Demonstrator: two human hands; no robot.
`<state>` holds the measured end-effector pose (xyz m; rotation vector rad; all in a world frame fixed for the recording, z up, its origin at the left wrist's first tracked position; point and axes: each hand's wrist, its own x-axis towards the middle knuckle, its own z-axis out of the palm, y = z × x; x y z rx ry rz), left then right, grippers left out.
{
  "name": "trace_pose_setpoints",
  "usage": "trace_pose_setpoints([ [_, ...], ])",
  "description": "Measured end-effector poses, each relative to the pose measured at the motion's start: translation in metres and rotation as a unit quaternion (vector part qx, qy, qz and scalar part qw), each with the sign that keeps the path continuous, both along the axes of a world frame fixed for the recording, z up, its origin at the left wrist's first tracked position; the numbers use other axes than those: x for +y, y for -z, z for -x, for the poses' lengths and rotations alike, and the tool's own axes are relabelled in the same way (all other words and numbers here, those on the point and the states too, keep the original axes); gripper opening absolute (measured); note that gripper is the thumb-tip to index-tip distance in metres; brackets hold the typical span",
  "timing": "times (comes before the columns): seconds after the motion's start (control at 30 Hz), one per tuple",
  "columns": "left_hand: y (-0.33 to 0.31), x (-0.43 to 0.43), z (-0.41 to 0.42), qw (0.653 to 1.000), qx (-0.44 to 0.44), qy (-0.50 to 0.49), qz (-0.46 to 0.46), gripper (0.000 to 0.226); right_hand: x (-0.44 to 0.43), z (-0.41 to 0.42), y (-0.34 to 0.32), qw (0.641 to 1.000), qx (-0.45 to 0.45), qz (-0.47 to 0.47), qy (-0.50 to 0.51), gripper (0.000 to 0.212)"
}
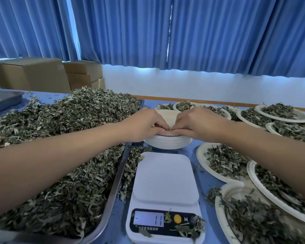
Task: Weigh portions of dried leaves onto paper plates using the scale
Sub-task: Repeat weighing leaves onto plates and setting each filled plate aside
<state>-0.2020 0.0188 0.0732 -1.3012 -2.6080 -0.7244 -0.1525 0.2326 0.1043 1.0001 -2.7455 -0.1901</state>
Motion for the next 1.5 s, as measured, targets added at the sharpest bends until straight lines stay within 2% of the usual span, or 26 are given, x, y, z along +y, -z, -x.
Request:
trace_pose_setpoints([
  [0.2,-0.004,-0.001,-0.002,1.000,0.003,0.003,0.001,0.017,-0.006,-0.008,-0.003,0.990,0.077,-0.113,-0.023,0.053],
  [0.37,-0.013,-0.006,-0.005,0.999,0.039,0.002,0.000,0.016,-0.009,-0.008,-0.006,0.979,0.160,-0.122,-0.027,0.033],
  [0.47,-0.016,-0.011,-0.008,0.997,0.065,0.005,0.046,0.017,-0.008,-0.007,-0.009,0.983,0.168,-0.077,-0.008,0.027],
  [0.63,-0.015,-0.013,-0.019,0.987,0.147,0.026,0.065,0.023,-0.010,-0.012,-0.009,0.991,0.118,-0.054,-0.014,0.049],
  [0.77,-0.019,-0.017,-0.025,0.980,0.196,0.020,0.031,0.024,-0.008,-0.011,-0.010,0.987,0.153,-0.039,-0.012,0.028],
  [0.9,-0.027,-0.024,-0.038,0.971,0.237,0.025,0.004,0.021,-0.012,-0.031,-0.012,0.978,0.209,-0.008,-0.017,0.033],
  [1.0,-0.026,-0.034,-0.057,0.968,0.248,0.034,-0.027,0.018,-0.017,-0.062,-0.005,0.966,0.252,0.048,-0.029,0.024],
  [1.1,-0.016,-0.043,-0.089,0.960,0.267,0.080,-0.025,0.014,-0.022,-0.103,0.016,0.958,0.270,0.083,-0.040,0.009],
  [1.2,-0.005,-0.051,-0.120,0.948,0.289,0.135,0.012,0.016,-0.024,-0.141,0.043,0.953,0.269,0.123,-0.066,0.016],
  [1.3,0.007,-0.057,-0.137,0.954,0.248,0.160,0.052,0.020,-0.024,-0.161,0.065,0.958,0.237,0.140,-0.076,0.023],
  [1.4,0.014,-0.059,-0.143,0.968,0.166,0.147,0.115,0.026,-0.028,-0.171,0.072,0.970,0.196,0.132,-0.063,0.018],
  [1.5,0.010,-0.060,-0.146,0.988,0.087,0.118,0.056,0.037,-0.039,-0.185,0.069,0.967,0.191,0.162,-0.042,0.029],
])
